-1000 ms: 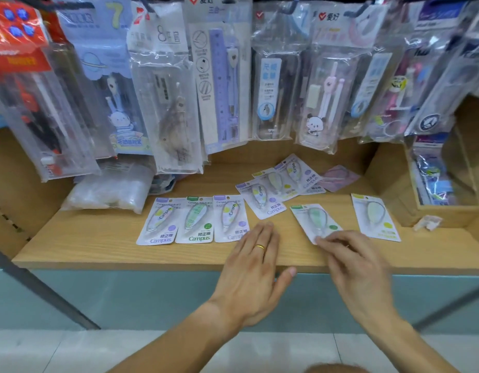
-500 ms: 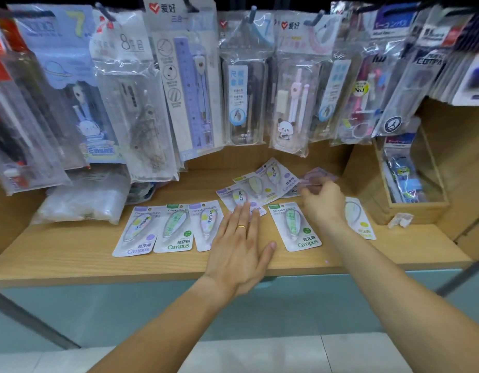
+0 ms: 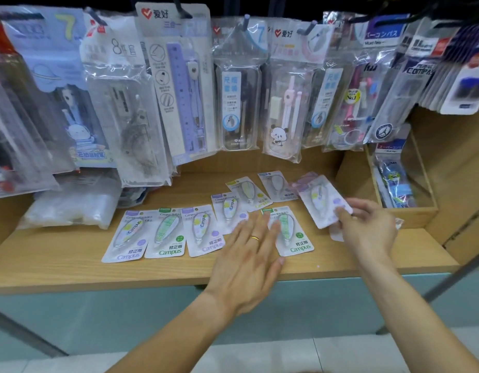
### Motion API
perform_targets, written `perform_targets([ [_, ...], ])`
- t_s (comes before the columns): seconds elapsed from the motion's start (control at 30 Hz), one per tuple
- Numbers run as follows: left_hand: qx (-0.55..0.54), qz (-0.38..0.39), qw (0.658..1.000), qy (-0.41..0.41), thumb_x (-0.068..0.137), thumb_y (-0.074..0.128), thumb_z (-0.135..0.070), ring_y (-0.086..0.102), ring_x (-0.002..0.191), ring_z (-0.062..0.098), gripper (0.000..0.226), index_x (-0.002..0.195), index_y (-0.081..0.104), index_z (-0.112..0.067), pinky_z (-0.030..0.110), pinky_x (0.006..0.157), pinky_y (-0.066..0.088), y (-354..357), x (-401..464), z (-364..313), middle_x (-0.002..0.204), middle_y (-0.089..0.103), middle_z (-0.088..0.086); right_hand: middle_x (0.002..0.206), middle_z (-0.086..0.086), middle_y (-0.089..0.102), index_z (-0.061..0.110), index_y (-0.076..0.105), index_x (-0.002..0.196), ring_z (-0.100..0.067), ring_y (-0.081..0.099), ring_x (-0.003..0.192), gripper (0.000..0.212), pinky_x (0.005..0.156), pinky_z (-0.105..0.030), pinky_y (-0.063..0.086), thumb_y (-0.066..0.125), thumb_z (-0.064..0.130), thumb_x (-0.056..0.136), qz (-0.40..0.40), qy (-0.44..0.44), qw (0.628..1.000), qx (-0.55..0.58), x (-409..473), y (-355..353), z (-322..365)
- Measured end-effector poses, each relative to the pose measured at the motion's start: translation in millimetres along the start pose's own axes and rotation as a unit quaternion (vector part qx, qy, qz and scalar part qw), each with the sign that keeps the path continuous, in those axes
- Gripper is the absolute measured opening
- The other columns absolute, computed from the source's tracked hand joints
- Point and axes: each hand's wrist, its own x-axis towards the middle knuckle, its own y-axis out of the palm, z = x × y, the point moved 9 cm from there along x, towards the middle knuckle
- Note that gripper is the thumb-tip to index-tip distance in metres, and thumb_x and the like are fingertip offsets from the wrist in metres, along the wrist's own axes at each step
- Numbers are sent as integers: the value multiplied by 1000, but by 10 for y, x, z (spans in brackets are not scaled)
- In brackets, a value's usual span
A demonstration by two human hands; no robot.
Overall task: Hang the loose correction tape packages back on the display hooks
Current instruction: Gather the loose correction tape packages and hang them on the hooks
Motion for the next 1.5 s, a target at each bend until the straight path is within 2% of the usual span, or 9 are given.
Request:
perform_targets([
  [0.13,-19,16,997,71,110,27,-51,22,160,30,59,165,27,-28,45,128,27,177,23,-333,173,23,9,81,5,71,25,70,101,-11,69,68,22,77,-31,48,78,11,85,-6,-18,999,-29,-283,-245,-212],
  [0.5,12,47,999,0,108,30,-57,41,151,32,61,152,49,-20,44,123,36,160,-167,11,170,33,8,65,9,64,20,75,96,-23,68,74,21,74,-33,50,84,29,80,79,-131,974,-166,-579,275,-137],
  [0.67,22,46,999,-4,108,29,-58,40,151,34,63,152,49,-17,48,123,34,181,-210,14,170,32,11,90,-3,60,19,77,97,-32,63,87,22,74,-36,46,76,39,87,43,-188,949,-250,-561,143,-85],
  [0.77,21,25,999,-5,108,30,-58,33,155,32,65,155,46,-16,48,125,33,126,-220,-17,172,27,11,116,-7,66,14,74,116,-33,57,106,30,89,-42,48,73,32,92,24,-274,922,-271,-551,8,-90],
  [0.93,14,12,999,44,109,26,-57,8,163,26,67,166,26,-22,47,129,23,183,-223,-190,176,10,4,163,-8,39,12,53,148,-32,37,149,73,118,-47,36,37,63,98,161,-293,877,-344,-519,81,-409],
  [1.13,-51,6,999,9,110,26,-56,23,159,27,64,162,36,-20,45,127,29,104,-160,-144,172,28,7,159,5,44,19,63,137,-18,41,145,48,113,-31,35,64,44,96,192,-270,900,-282,-486,-98,-428],
  [1.27,-40,-49,992,-111,106,27,-53,47,139,30,64,147,53,-11,44,117,39,-131,341,345,149,55,11,129,-10,65,10,67,125,-37,57,119,40,101,-39,43,73,30,91,73,-239,933,-258,-257,-249,-338],
  [1.4,48,66,967,-240,106,32,-52,53,123,34,58,129,59,-7,45,102,40,-41,882,850,130,64,15,107,-23,67,7,72,119,-45,59,101,46,91,-48,47,74,42,88,14,-182,929,-321,-59,-245,-296],
  [1.5,58,139,948,-279,106,34,-56,48,133,35,63,135,58,-6,47,110,35,66,1084,953,139,60,17,112,-24,67,6,75,115,-45,57,100,54,90,-47,46,73,51,85,24,-162,916,-366,-49,-128,-334],
])
